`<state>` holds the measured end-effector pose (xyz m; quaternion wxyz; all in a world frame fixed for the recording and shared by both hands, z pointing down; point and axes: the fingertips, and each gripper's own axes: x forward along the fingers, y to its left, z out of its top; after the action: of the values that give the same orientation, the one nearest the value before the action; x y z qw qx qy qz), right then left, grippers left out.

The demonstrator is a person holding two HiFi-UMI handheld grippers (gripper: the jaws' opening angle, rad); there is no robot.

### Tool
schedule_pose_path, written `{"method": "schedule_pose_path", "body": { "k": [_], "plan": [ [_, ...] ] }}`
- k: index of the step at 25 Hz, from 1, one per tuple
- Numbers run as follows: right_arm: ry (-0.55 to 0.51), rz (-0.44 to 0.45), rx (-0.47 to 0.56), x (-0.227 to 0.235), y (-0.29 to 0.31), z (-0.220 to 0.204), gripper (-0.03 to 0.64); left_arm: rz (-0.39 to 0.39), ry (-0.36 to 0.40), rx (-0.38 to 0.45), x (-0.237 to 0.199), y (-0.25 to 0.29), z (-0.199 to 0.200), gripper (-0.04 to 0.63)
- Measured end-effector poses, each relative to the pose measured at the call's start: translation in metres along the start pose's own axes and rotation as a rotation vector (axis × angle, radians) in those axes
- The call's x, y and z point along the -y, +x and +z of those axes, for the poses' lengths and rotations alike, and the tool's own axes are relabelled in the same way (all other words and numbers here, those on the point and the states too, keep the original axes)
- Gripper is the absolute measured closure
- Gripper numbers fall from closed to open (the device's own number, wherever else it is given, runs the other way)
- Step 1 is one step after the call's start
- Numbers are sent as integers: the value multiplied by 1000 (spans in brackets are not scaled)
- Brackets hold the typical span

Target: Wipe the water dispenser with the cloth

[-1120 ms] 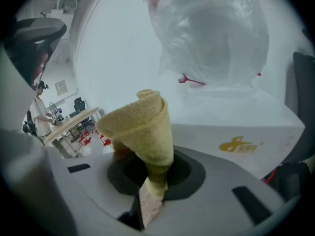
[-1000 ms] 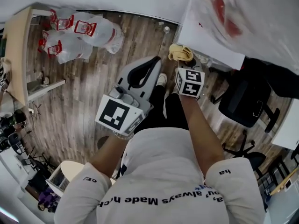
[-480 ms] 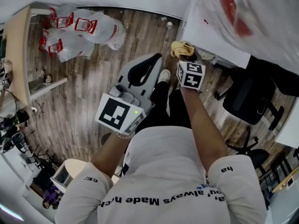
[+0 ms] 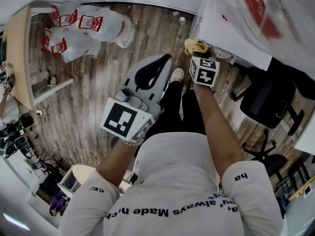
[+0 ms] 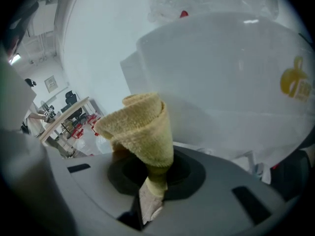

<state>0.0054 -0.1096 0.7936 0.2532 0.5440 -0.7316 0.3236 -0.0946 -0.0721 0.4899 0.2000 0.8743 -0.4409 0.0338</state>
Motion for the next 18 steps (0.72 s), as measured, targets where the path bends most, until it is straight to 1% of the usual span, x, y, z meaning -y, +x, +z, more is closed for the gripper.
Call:
{"method": "schedule_pose_path", "body": {
  "k": [4,7,12,18],
  "plan": [
    [19,-20,-25,5,10,-10,555,-1,-5,-10,-4,2,-6,577],
    [40,-20,-23,6,22,-21,554,0,-13,-22,-8,3,-14,577],
    [29,-37,-33,3,41,-31,555,6,-25,-41,-15,5,-25,575],
    [49,-56,-29,2,61,-45,555,10,-34,-57,-23,4,-37,577]
  ]
}}
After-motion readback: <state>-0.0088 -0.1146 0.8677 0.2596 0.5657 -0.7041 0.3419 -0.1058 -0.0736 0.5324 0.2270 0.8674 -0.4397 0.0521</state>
